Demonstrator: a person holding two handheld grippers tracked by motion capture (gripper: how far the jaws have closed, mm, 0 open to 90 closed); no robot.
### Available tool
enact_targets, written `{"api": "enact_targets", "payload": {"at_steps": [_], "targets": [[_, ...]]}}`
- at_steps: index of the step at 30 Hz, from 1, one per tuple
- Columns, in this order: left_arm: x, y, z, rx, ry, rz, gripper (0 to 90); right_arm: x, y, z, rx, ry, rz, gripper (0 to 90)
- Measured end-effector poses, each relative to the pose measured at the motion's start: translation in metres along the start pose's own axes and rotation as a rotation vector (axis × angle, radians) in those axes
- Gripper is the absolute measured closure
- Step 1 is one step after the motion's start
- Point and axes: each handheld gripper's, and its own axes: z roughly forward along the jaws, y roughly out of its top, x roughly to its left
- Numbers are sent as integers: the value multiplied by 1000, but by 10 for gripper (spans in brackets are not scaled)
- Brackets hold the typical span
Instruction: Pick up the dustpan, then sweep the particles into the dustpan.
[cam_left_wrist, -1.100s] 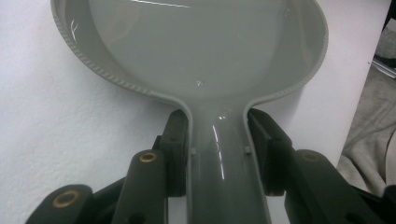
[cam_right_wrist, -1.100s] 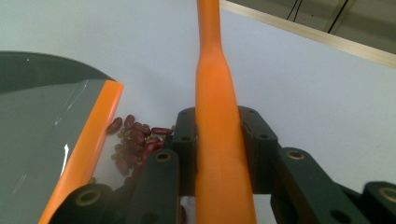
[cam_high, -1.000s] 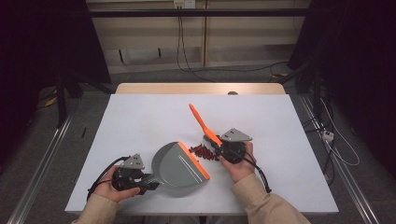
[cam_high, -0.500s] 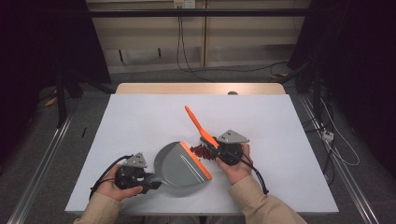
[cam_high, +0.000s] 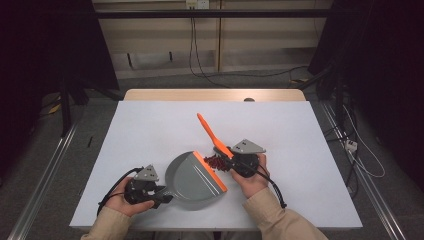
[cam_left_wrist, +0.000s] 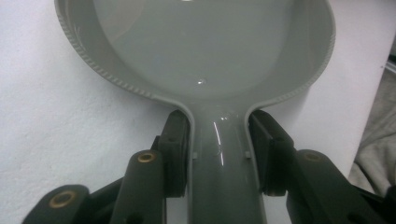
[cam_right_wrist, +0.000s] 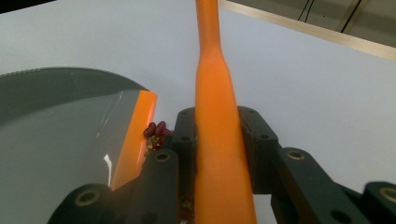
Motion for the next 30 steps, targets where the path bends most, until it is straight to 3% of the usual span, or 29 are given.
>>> {"api": "enact_targets", "payload": {"at_steps": [14, 21, 30], "targets": [[0, 5, 3, 8, -19, 5, 625, 3, 0, 1, -3, 0, 0, 706], [-1, 8, 4, 9, -27, 0, 625, 6, 0, 1, -2, 21, 12, 705], [-1, 10, 6, 15, -30, -9, 626, 20, 2, 4, -4, 57, 13, 705]]}}
